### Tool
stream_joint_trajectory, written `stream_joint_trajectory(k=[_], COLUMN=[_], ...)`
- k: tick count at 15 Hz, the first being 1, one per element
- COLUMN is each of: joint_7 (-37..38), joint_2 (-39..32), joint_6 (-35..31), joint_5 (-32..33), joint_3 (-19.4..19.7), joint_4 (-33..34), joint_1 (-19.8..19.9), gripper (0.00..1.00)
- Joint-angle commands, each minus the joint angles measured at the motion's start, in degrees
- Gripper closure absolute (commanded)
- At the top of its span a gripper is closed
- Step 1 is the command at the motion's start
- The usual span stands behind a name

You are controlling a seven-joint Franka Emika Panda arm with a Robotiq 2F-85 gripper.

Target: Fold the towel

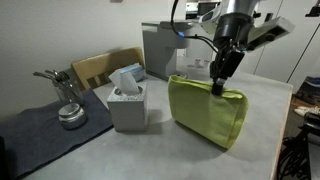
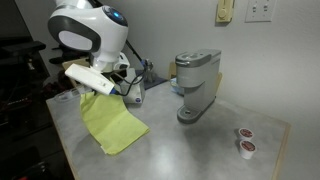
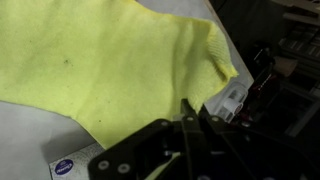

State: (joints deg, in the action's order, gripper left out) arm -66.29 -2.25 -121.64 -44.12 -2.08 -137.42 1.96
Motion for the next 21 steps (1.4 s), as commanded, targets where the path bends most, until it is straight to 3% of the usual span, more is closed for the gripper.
stream_joint_trajectory(k=[1, 6, 13, 14, 16, 21], joint_7=[-5.64, -11.69, -18.41, -18.28, -19.36, -21.08], joint_2=[2.23, 1.12, -1.3, -2.14, -3.37, -5.45], joint_6=[4.18, 6.41, 6.64, 7.11, 7.64, 8.38], joint_5=[-1.17, 0.36, 2.7, 3.19, 4.1, 6.79], joint_3=[2.68, 6.29, 12.7, 13.43, 14.56, 15.79], joint_4=[-2.46, -3.35, -3.59, -3.16, -2.74, -2.41], joint_1=[1.15, 2.64, 8.15, 8.91, 10.29, 12.74], gripper=[0.99, 0.99, 0.99, 0.7, 0.64, 0.29])
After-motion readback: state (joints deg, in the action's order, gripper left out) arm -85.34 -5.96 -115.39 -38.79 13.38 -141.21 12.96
